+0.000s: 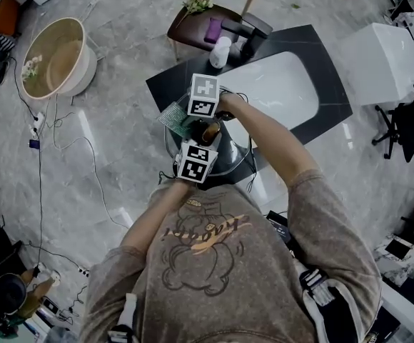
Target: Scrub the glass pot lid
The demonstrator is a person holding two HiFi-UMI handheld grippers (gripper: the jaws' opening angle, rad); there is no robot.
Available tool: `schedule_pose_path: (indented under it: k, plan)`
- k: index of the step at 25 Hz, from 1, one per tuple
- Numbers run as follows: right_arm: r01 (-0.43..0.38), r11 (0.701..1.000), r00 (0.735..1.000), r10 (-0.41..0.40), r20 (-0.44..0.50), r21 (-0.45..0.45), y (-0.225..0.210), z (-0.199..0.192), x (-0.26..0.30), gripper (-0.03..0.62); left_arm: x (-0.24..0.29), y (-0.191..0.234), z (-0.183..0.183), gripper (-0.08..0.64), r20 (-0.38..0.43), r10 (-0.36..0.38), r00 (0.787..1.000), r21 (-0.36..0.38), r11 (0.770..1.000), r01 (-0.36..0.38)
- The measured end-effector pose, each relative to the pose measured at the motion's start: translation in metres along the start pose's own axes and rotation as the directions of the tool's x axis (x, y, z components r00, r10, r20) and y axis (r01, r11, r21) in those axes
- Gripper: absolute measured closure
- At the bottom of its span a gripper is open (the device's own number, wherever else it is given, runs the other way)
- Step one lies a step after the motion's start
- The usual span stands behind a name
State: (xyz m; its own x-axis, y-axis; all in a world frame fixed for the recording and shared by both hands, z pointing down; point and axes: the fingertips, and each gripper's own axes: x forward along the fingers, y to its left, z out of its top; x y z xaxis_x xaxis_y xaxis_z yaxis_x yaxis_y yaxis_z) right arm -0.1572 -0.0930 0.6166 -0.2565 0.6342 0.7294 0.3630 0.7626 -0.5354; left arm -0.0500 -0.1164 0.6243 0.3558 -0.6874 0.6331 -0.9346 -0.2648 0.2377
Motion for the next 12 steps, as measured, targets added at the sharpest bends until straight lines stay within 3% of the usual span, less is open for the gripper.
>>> schedule_pose_path:
  k: [12]
  plan:
    - [0.058, 0.998, 0.997, -0.059, -0.043, -0.012, -0.013, -0.024, -0.013, 0.505, 0.000, 0.002, -0.001, 0.377, -0.005, -0.006, 1.000, -0.009, 1.000, 0.005]
